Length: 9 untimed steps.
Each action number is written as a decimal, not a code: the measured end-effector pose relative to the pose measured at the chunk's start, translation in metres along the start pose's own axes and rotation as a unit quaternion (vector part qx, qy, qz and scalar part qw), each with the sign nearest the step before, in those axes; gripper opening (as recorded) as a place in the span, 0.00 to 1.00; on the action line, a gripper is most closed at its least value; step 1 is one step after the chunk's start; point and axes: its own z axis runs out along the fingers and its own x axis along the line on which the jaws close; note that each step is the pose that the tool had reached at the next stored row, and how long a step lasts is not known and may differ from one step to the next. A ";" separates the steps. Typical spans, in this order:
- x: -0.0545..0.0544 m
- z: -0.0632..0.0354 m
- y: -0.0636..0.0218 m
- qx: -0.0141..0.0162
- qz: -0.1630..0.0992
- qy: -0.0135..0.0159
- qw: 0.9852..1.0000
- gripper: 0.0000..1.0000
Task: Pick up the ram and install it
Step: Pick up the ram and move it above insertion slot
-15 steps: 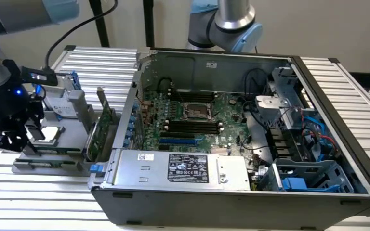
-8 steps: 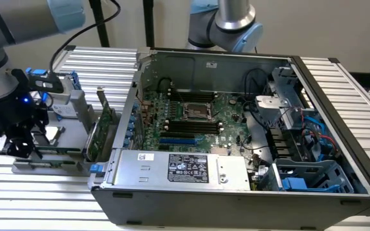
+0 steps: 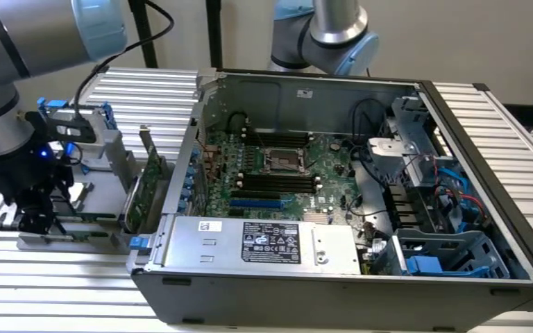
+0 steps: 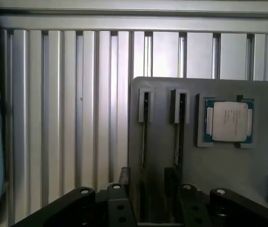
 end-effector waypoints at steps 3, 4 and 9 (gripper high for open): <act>0.000 0.0054 -0.0002 0.000 -0.002 0.000 1.000 1.00; 0.000 0.0072 -0.0002 0.000 -0.003 0.000 1.000 1.00; 0.000 0.0164 -0.0005 0.000 -0.006 0.000 1.000 1.00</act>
